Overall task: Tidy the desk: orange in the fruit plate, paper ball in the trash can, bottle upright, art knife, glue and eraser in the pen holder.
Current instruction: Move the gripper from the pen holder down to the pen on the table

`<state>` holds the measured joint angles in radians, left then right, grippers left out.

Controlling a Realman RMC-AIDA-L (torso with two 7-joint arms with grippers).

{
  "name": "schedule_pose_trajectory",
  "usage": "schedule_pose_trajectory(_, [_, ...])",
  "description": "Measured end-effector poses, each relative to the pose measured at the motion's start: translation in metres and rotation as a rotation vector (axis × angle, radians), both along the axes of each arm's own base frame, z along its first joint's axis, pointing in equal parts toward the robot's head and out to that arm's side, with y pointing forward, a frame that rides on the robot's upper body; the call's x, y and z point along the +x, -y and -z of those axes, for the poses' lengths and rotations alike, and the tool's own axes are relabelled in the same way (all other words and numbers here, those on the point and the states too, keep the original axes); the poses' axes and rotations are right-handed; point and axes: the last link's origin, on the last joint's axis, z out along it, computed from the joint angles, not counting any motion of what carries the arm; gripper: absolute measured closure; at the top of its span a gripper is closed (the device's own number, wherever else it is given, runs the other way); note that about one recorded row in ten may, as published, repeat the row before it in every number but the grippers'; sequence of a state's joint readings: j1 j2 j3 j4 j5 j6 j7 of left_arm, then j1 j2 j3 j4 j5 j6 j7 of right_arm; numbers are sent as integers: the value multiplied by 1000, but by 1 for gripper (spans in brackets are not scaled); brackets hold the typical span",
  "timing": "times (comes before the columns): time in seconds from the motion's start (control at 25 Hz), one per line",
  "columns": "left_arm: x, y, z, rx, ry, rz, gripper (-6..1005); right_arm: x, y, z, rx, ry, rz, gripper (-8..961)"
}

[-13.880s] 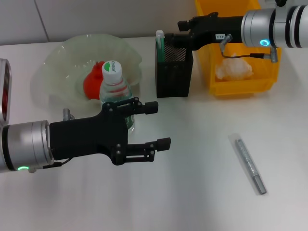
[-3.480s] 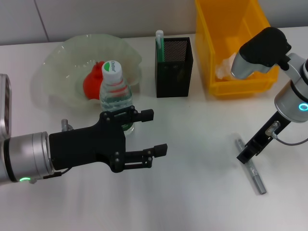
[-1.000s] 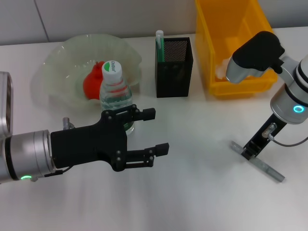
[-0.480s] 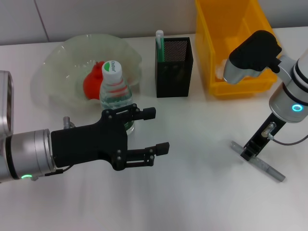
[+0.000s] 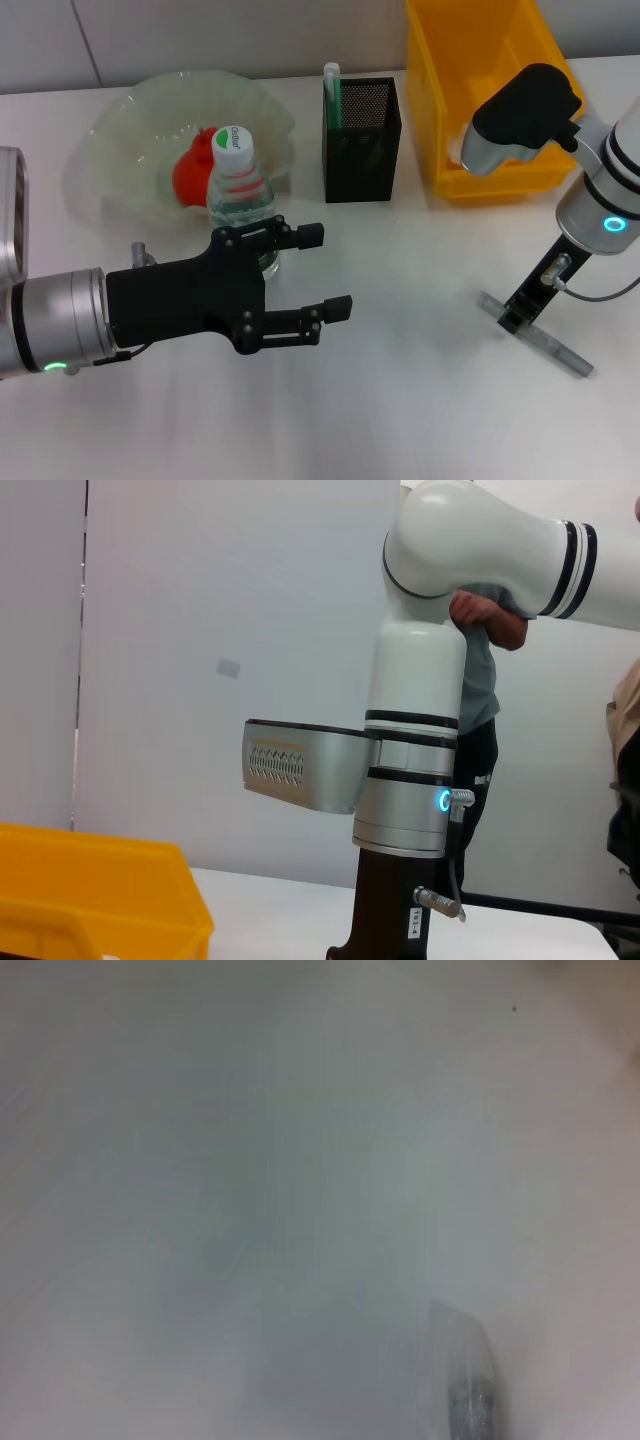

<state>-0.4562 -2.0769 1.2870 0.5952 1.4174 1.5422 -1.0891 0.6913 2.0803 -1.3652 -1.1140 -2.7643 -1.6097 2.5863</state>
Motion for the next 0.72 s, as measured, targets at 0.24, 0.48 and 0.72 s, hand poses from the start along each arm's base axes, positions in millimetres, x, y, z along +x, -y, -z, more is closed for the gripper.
schedule_pose_trajectory(0.24, [0, 0, 0, 1, 0, 1, 187, 1, 0, 3, -5, 2, 1, 730])
schedule_pose_trajectory(0.48, [0, 0, 0, 1, 0, 2, 187, 1, 2, 7, -18, 24, -6, 732])
schedule_pose_trajectory(0.72, [0, 0, 0, 1, -1, 1, 186, 2, 1, 8, -8, 49, -21, 761])
